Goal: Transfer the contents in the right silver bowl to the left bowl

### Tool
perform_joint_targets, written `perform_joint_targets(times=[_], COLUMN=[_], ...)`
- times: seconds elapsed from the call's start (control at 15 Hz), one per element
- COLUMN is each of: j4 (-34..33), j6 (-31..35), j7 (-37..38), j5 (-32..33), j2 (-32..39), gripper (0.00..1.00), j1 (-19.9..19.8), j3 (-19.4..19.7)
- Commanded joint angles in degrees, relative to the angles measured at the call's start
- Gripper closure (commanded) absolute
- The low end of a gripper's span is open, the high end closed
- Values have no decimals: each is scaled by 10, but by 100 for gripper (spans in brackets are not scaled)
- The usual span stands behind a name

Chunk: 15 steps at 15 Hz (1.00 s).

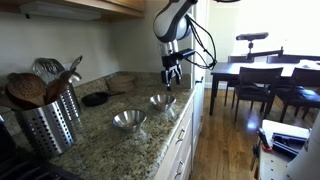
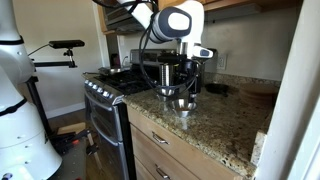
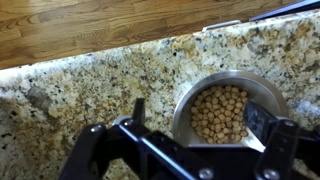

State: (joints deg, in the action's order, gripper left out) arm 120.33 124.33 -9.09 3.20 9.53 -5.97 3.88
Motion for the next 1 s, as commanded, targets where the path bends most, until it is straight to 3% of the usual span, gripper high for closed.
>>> perform_joint_targets(times=[0.0,0.93], j4=[-1,-21], j6=[-2,20], j7=[0,1], j5=[0,-10], j2=[0,63], gripper=[0,0], j1=[2,-12], j3=[2,15])
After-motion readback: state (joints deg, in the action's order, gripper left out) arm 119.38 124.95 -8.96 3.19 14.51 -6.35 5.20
